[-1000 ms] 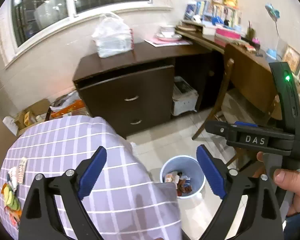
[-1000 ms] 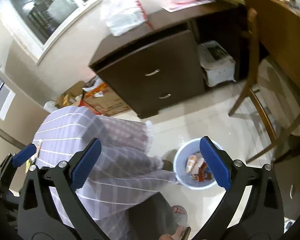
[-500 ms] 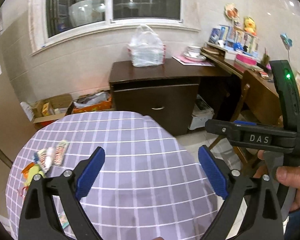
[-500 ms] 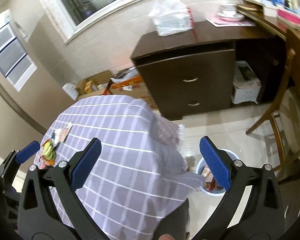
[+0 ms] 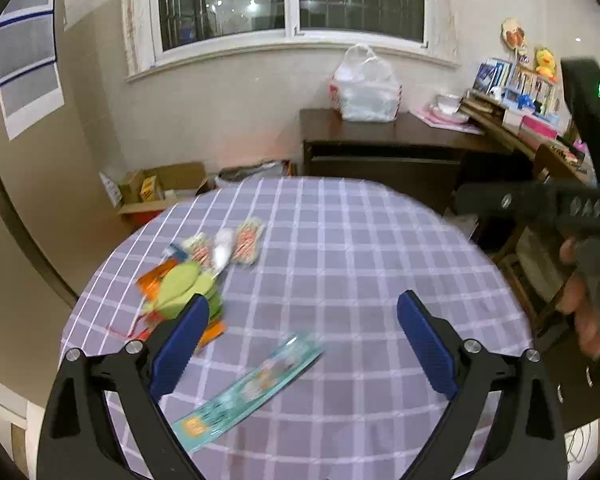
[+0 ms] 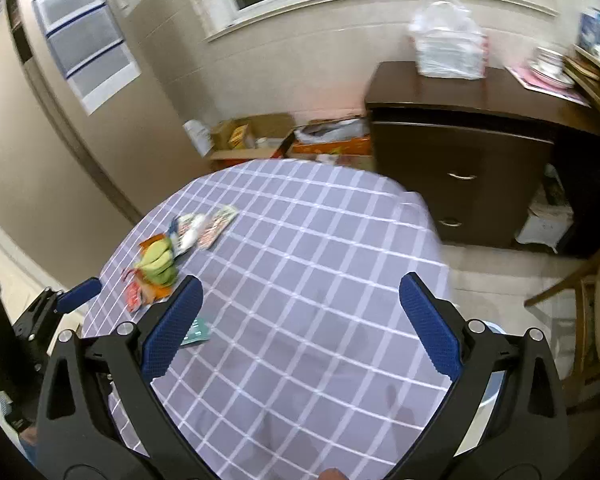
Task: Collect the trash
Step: 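Move both open grippers back over the table trash, then grasp the teal pet snack stick with the left gripper while the right grasps the green plush toy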
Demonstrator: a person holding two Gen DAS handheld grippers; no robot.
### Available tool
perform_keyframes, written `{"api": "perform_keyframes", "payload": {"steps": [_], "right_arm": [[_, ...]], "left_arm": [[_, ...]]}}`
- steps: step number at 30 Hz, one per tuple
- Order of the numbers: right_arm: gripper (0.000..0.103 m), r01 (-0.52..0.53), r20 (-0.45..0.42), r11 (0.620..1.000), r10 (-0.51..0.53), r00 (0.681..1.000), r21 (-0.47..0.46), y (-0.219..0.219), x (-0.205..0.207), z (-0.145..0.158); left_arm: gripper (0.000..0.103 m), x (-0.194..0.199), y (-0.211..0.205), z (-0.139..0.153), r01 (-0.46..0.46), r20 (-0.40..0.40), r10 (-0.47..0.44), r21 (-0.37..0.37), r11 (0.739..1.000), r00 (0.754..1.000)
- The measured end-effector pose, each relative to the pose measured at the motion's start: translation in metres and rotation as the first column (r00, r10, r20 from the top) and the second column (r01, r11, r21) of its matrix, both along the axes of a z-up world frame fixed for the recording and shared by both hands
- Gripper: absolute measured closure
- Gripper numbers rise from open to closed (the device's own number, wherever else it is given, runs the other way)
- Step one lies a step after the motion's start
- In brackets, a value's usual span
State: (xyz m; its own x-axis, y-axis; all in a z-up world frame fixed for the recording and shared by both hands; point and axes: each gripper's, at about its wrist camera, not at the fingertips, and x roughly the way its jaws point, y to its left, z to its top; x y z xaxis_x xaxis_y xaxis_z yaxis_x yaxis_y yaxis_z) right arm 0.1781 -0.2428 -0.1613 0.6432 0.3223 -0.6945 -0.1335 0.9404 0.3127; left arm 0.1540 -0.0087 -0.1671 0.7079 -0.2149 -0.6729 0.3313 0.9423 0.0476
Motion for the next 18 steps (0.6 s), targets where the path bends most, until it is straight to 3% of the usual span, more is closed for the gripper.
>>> {"api": "perform_keyframes", "payload": {"steps": [6, 14, 16, 18], "right_arm": [[0.006, -0.043, -0.032, 0.999, 0.043, 0.999, -0.009, 0.029, 0.005, -0.012], [0.006, -0.061, -0.045, 0.998, 0.06, 0.997, -0.021, 0.043, 0.007, -0.016], [0.006, -0.059, -0.048, 0.998, 0.058, 0.997, -0.024, 0.044, 0.008, -0.017], [0.006, -0.054, -0.05, 0.998, 0.053, 0.997, -0.027, 0.044, 0.008, -0.018]], "left_arm": [[0.01, 0.003, 0.039, -0.028, 0.023, -0.06, -0.022, 0.029, 0.999, 0.998], [0.012, 0.009, 0.036, -0.066, 0.097, -0.138, -0.081, 0.112, 0.989, 0.987], [0.023, 0.01, 0.032, -0.074, 0.128, -0.159, -0.107, 0.129, 0.983, 0.982], [0.042, 0.012, 0.027, -0.083, 0.153, -0.19, -0.125, 0.14, 0.978, 0.974]]}}
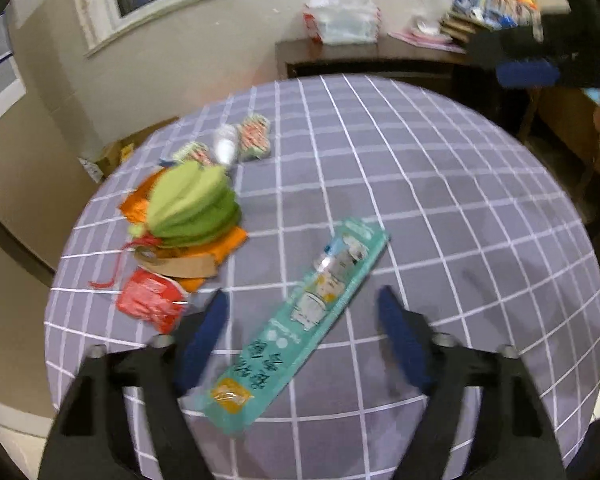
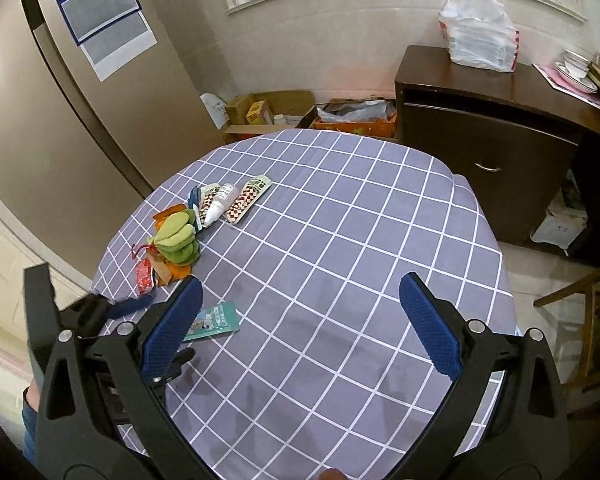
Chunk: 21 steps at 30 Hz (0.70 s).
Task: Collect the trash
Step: 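Grasp the teal pet snack stick with the left gripper while the right grasps the green plush toy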
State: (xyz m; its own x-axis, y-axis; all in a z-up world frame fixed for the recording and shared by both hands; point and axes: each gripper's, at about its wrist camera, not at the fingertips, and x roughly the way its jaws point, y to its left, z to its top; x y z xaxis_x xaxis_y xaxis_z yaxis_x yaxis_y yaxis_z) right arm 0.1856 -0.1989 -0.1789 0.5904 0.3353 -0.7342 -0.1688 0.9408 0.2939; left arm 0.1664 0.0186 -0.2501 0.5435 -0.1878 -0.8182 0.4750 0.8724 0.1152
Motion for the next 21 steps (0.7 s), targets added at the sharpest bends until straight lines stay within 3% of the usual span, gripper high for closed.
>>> {"api": "perform_keyframes", "payload": {"steps": [1, 3, 5, 13, 17, 21], "right_arm": [[0.006, 0.002, -0.001, 1.0, -0.002, 1.0, 0.001, 0.0, 0.001, 0.0], [0.006, 0.006, -0.003, 1.0, -0.006, 1.0, 0.002, -0.001, 0.002, -0.001], [0.006, 0.006, -0.005, 1.0, -0.006, 1.0, 0.002, 0.0, 0.003, -0.001], [0.006, -0.033, -0.013, 0.999, 0.033, 0.999, 0.012, 0.019, 0.015, -0.006], [0.006, -0.086, -0.022, 0.996, 0.086, 0.996, 0.016, 0.048, 0.025, -0.013], [0.006, -0.15, -0.027, 0.988, 0.15, 0.988, 0.022, 0.085, 0.034, -0.021]], "left_arm": [[0.047, 0.001, 0.0, -0.002, 0.007, -0.005, -0.007, -0.024, 1.0, 1.0], [0.068, 0.001, 0.002, -0.002, 0.017, -0.039, -0.02, -0.079, 0.997, 0.999], [0.076, -0.002, -0.003, -0.003, 0.017, -0.027, -0.018, -0.053, 0.998, 0.999], [0.077, -0.027, 0.018, 0.003, -0.105, -0.032, 0.102, -0.129, 0.986, 0.994], [0.077, -0.043, 0.043, 0.012, -0.206, -0.024, 0.205, -0.177, 0.962, 0.978], [0.077, -0.057, 0.074, 0.024, -0.314, -0.01, 0.32, -0.219, 0.924, 0.947]]}}
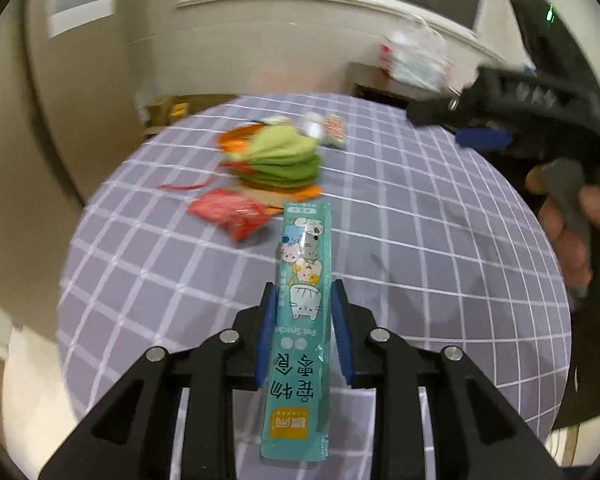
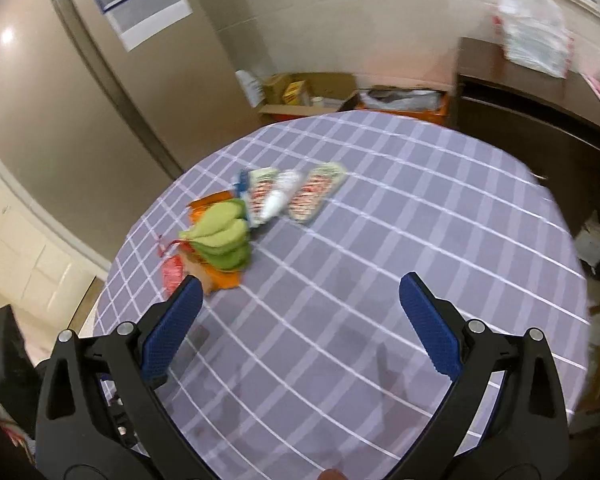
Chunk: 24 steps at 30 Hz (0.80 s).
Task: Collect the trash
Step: 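Grasp the teal pet snack stick with the left gripper while the right grasps the green plush toy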
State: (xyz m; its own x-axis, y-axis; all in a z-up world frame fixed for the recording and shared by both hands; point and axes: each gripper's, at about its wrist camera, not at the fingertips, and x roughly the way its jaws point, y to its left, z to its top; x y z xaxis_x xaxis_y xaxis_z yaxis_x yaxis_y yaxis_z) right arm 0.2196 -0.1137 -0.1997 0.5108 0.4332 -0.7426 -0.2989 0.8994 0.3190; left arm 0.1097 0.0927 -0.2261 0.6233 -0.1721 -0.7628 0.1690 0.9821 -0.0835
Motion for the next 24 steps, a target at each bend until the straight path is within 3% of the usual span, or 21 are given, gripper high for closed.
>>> {"api": "perform_keyframes", "payload": {"steps": [5, 12, 16, 19, 24], "right_arm": [[0.006, -0.089, -0.015, 0.996, 0.089, 0.996, 0.001, 0.053, 0.018, -0.015], [0.01, -0.153, -0.012, 0.986, 0.152, 0.988, -0.067, 0.107, 0.042, -0.041], [0.064, -0.165, -0.03, 0.982, 0.163, 0.986, -0.094, 0.112, 0.046, -0.051], [0.08, -0.178, -0.028, 0.982, 0.177, 0.984, -0.056, 0.103, 0.043, -0.049], [0.086, -0.183, 0.01, 0.983, 0.183, 0.983, -0.012, 0.077, 0.03, -0.036]], "left_arm": [[0.077, -0.006, 0.03, 0.007, -0.108, 0.013, 0.108, -0.015, 0.994, 0.994], [0.077, -0.01, 0.052, 0.016, -0.208, 0.018, 0.209, -0.049, 0.977, 0.978], [0.077, -0.011, 0.057, 0.017, -0.232, 0.016, 0.233, -0.063, 0.971, 0.972], [0.077, -0.01, 0.056, 0.019, -0.237, 0.017, 0.239, -0.068, 0.969, 0.971], [0.077, -0.007, 0.05, 0.021, -0.235, 0.025, 0.238, -0.072, 0.969, 0.971]]}}
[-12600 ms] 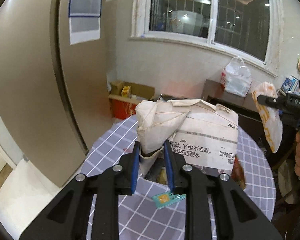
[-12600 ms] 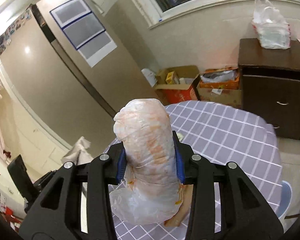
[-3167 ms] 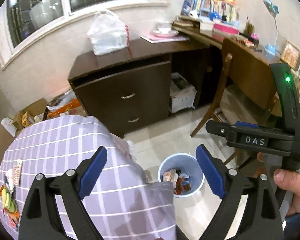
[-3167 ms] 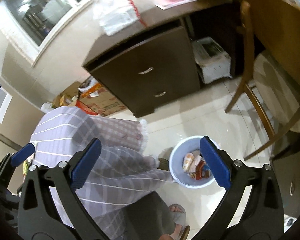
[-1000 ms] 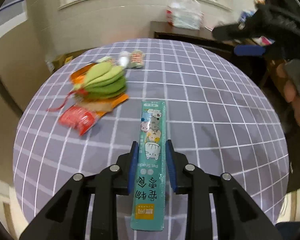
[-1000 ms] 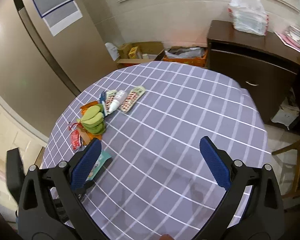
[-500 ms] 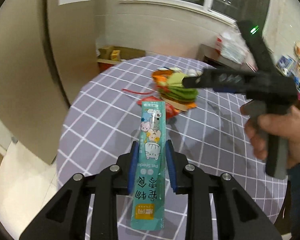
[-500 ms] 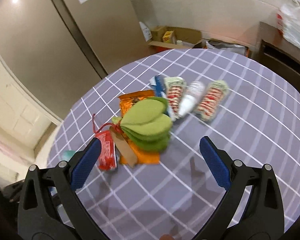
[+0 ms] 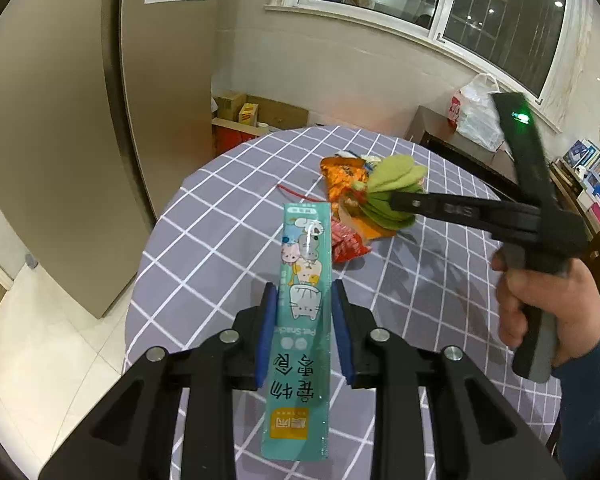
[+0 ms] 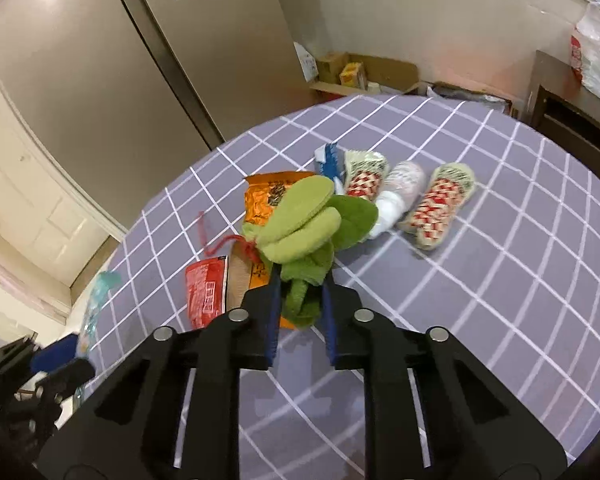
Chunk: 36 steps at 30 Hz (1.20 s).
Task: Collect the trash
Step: 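Grasp the teal pet snack stick with the left gripper while the right grasps the green plush toy, then carry the snack stick and plush toy to the wastebasket and release both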
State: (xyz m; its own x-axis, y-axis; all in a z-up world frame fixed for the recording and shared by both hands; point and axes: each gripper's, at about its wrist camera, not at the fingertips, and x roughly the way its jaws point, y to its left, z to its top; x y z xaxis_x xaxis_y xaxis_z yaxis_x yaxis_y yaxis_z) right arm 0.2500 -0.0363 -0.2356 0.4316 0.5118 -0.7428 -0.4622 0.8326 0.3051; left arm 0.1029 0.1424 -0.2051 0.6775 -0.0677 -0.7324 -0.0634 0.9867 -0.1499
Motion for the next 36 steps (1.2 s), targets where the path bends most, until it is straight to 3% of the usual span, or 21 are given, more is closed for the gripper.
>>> {"api": "perform_keyframes", "payload": {"steps": [6, 20, 36], "right_arm": [[0.086, 0.003, 0.031, 1.0, -0.003, 1.0, 0.02, -0.027, -0.012, 0.014], [0.086, 0.107, 0.099, 0.988, -0.118, 0.988, 0.114, -0.106, -0.039, 0.055], [0.086, 0.26, 0.169, 0.945, -0.295, 0.941, 0.199, -0.219, -0.062, 0.086]], "left_arm": [[0.077, 0.007, -0.008, 0.007, -0.002, 0.018, 0.002, -0.007, 1.0, 1.0], [0.077, 0.021, -0.045, 0.032, 0.038, 0.059, -0.039, 0.013, 0.999, 0.998], [0.077, 0.04, -0.132, 0.067, 0.169, 0.119, -0.175, 0.061, 0.984, 0.977]]}}
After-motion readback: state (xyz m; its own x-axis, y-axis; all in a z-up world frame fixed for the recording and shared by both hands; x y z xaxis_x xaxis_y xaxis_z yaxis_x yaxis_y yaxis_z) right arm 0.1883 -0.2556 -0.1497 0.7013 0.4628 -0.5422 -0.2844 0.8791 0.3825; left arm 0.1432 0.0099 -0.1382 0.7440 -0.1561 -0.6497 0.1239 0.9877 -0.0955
